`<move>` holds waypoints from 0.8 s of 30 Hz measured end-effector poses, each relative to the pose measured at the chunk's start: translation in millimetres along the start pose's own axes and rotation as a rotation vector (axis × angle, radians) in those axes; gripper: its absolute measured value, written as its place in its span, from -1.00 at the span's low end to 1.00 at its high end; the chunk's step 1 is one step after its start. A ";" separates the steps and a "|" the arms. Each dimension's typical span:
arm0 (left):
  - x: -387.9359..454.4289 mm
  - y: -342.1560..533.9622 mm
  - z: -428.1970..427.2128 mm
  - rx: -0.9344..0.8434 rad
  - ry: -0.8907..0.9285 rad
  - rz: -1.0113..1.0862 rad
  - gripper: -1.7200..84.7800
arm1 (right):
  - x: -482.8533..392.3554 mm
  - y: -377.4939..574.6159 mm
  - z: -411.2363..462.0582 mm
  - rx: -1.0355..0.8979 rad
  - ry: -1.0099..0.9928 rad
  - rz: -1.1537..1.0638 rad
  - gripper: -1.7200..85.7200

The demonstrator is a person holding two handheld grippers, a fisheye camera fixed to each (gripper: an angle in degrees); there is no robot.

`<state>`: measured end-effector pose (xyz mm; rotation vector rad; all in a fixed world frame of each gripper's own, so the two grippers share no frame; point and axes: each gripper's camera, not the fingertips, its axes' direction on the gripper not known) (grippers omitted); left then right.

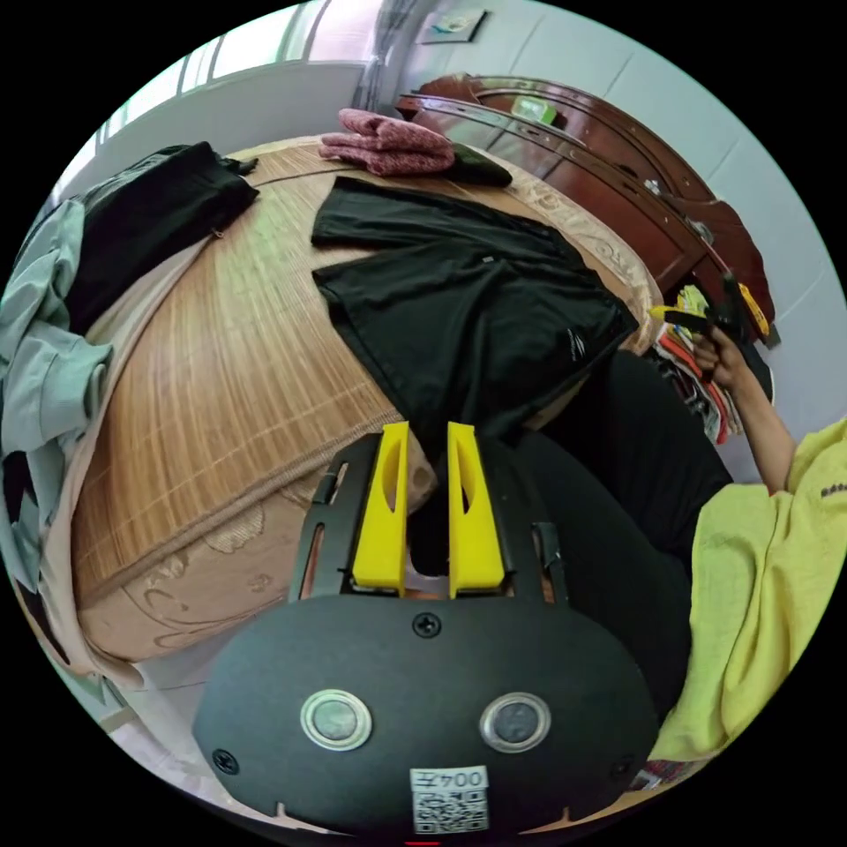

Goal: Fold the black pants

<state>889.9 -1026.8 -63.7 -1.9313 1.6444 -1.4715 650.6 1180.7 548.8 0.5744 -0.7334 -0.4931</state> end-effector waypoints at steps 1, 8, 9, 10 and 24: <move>-8.0 -11.6 -8.9 0.042 -0.018 -0.037 -0.81 | 10.0 1.3 -5.2 0.078 -0.167 0.078 -0.71; -63.3 -128.2 -6.3 0.117 -0.012 -0.315 -0.84 | 25.7 -10.4 51.9 0.043 -0.443 0.214 -0.71; -70.2 -137.9 -3.3 0.117 0.003 -0.347 -0.84 | 31.3 -10.2 62.1 0.016 -0.443 0.241 -0.72; -84.3 -155.8 2.9 0.115 0.033 -0.411 -0.84 | 39.5 -12.1 67.7 -0.021 -0.453 0.276 -0.72; -153.8 -278.4 53.1 0.121 0.061 -0.680 -0.83 | 83.5 -16.5 46.6 0.022 -0.415 0.236 -0.83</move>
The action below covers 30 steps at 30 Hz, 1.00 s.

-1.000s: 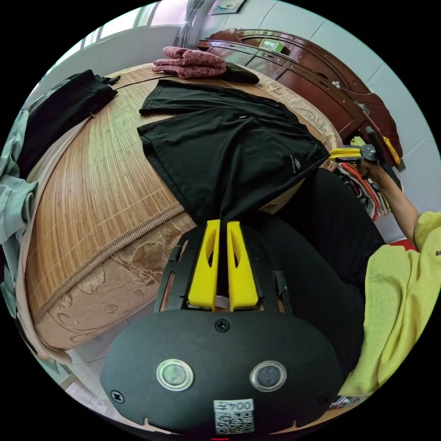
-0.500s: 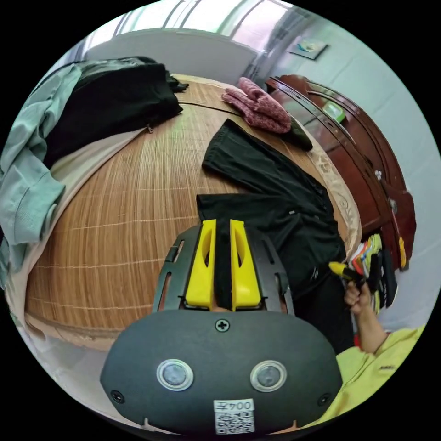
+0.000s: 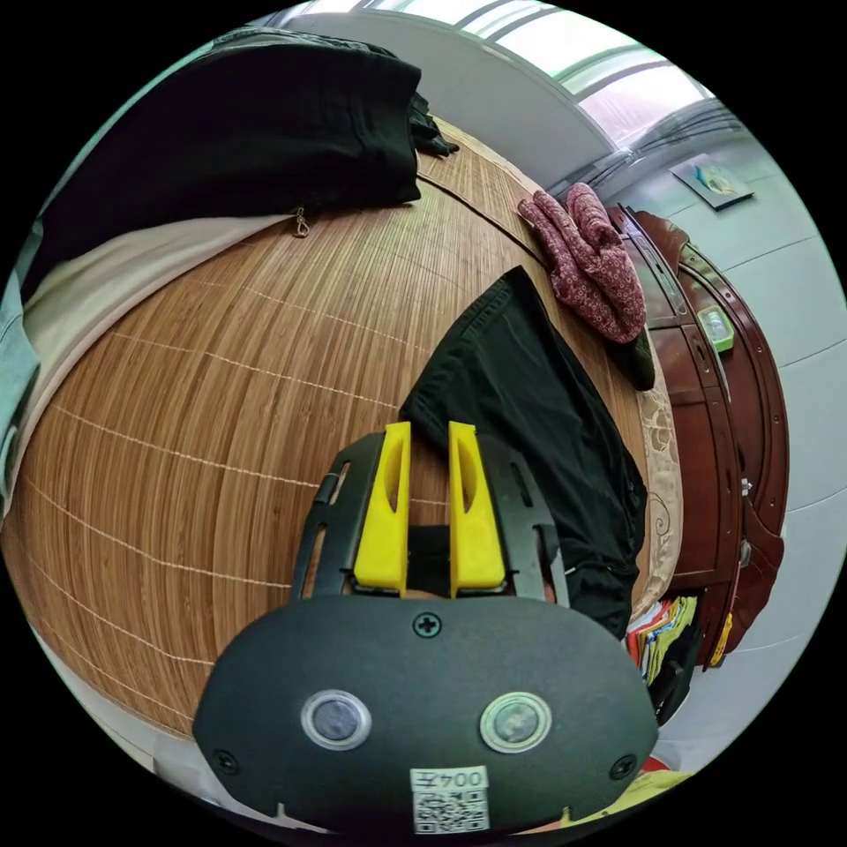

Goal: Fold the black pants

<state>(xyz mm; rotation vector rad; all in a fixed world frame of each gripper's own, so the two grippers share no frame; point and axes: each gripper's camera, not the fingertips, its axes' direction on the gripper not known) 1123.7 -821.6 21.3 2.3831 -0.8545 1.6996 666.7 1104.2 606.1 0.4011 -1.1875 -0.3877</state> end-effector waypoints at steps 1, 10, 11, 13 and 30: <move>1.4 -3.6 2.8 -0.002 -0.011 -0.006 -0.86 | -1.6 -0.7 -0.6 0.004 0.018 -0.013 -0.83; -13.6 -3.5 -13.4 0.035 -0.098 -0.005 -0.93 | 6.1 -5.9 -7.5 0.004 0.067 -0.024 -0.96; -22.5 -1.4 -16.7 0.037 -0.058 -0.022 -0.93 | 7.2 -6.4 -8.0 0.004 0.065 -0.024 -0.96; -34.3 1.7 -23.3 0.034 -0.009 -0.043 -0.94 | 9.8 -8.1 -8.3 -0.005 0.069 -0.024 -0.97; -125.4 229.1 -146.8 0.064 0.096 0.057 -0.88 | 31.8 -5.1 -14.3 -0.016 0.023 0.030 -0.98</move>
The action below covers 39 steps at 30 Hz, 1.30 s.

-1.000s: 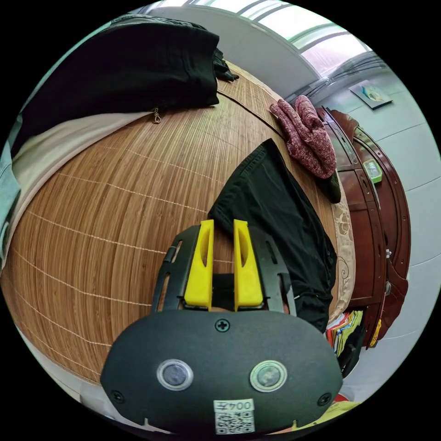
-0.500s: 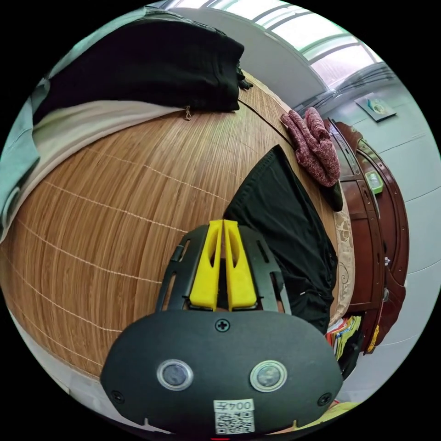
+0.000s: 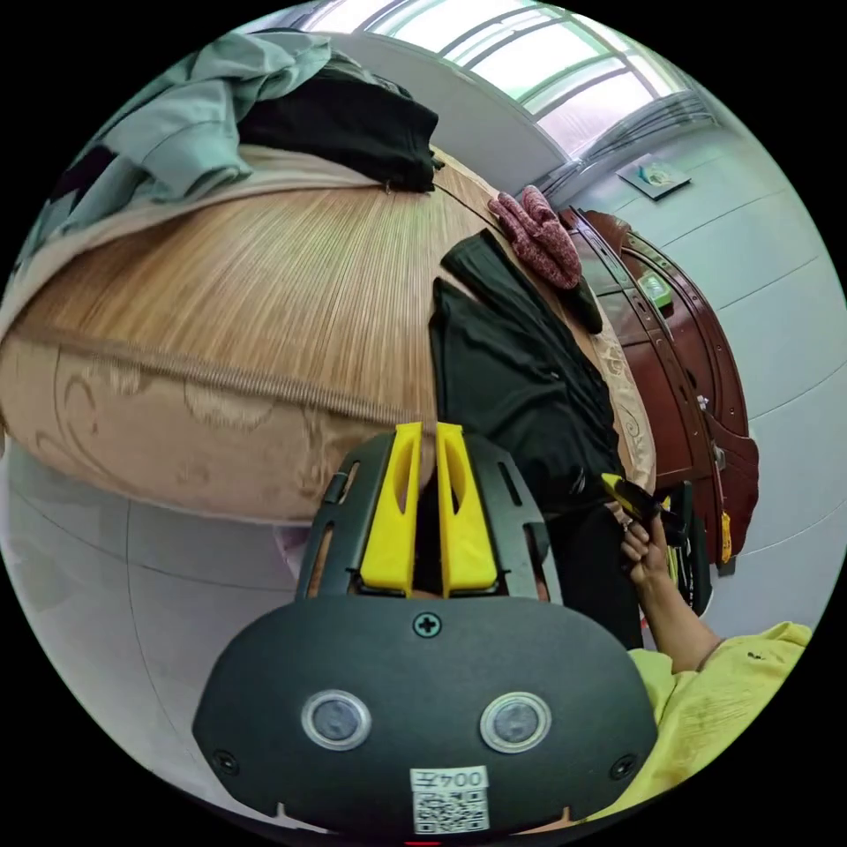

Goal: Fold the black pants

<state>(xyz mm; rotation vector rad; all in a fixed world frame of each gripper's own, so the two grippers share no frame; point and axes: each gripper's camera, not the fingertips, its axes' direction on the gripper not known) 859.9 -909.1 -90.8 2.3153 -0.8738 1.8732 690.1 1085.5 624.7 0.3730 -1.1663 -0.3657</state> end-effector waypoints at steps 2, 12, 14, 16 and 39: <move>-12.0 35.5 5.3 -0.025 0.046 -0.054 -0.87 | 2.3 1.3 0.3 -0.001 -0.010 0.013 -0.98; -24.6 53.4 47.8 -0.087 0.179 -0.105 -0.84 | 1.2 6.0 8.1 -0.019 0.038 0.032 -0.98; -12.6 50.0 44.6 -0.091 0.159 -0.066 -0.89 | 2.6 6.7 8.3 -0.014 0.036 0.041 -0.98; 0.1 48.3 37.1 -0.096 0.051 -0.017 -0.91 | 3.8 8.5 8.5 0.000 0.029 0.052 -0.98; 116.9 -94.2 119.9 0.150 -0.229 0.303 -0.84 | -8.0 2.7 40.6 0.005 0.036 0.056 -0.98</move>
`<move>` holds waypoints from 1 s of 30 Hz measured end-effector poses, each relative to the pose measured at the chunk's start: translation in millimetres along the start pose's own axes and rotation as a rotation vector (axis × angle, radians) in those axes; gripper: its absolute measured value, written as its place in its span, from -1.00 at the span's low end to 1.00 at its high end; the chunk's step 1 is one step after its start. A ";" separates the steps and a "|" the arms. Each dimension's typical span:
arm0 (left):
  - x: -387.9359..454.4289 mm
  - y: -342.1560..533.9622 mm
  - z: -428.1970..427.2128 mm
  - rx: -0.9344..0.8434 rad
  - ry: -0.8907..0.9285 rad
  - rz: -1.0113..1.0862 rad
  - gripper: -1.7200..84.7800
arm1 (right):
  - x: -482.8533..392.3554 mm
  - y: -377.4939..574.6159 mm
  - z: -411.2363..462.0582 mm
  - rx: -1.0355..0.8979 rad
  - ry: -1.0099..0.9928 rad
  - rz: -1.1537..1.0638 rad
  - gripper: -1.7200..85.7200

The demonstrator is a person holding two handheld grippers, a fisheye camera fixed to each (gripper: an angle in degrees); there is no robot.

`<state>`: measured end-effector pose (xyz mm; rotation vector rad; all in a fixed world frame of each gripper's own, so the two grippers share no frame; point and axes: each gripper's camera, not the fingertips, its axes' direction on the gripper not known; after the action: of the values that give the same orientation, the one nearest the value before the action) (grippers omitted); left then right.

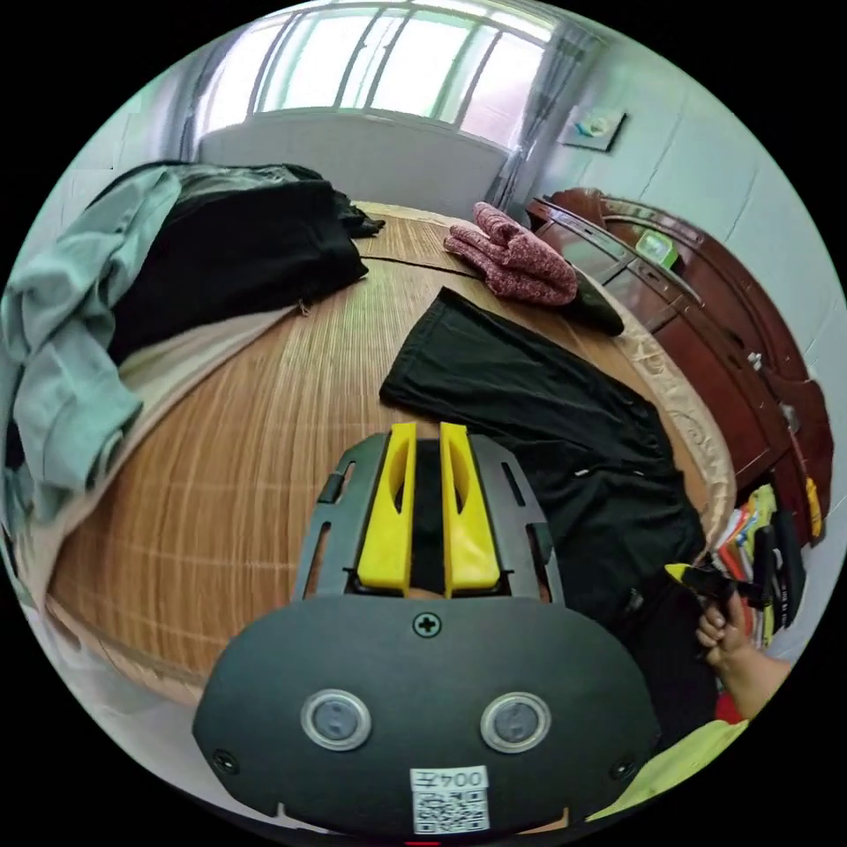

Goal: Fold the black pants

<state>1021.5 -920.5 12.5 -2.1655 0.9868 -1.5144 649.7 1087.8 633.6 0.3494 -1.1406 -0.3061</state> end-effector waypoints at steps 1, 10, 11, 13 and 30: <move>4.7 -11.9 14.0 0.000 -0.038 0.041 -0.81 | -5.2 -2.6 5.8 -0.016 0.026 -0.010 -0.98; -5.7 -60.3 107.8 -0.109 -0.006 0.128 -0.73 | -33.5 -9.0 29.9 -0.034 0.133 -0.079 -0.98; -6.3 -62.1 113.6 -0.121 -0.021 0.126 -0.73 | -34.0 -8.5 30.1 -0.031 0.131 -0.077 -0.98; -6.3 -64.3 118.3 -0.124 -0.014 0.125 -0.74 | -36.0 -6.5 30.5 -0.023 0.124 -0.072 -0.98; 12.9 -71.2 144.6 -0.172 -0.032 0.136 -0.87 | -52.7 4.0 27.3 -0.013 0.106 -0.063 -0.98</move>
<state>1181.4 -896.8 8.7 -2.1788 1.2679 -1.3739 604.4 1109.9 601.9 0.3862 -1.0244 -0.3465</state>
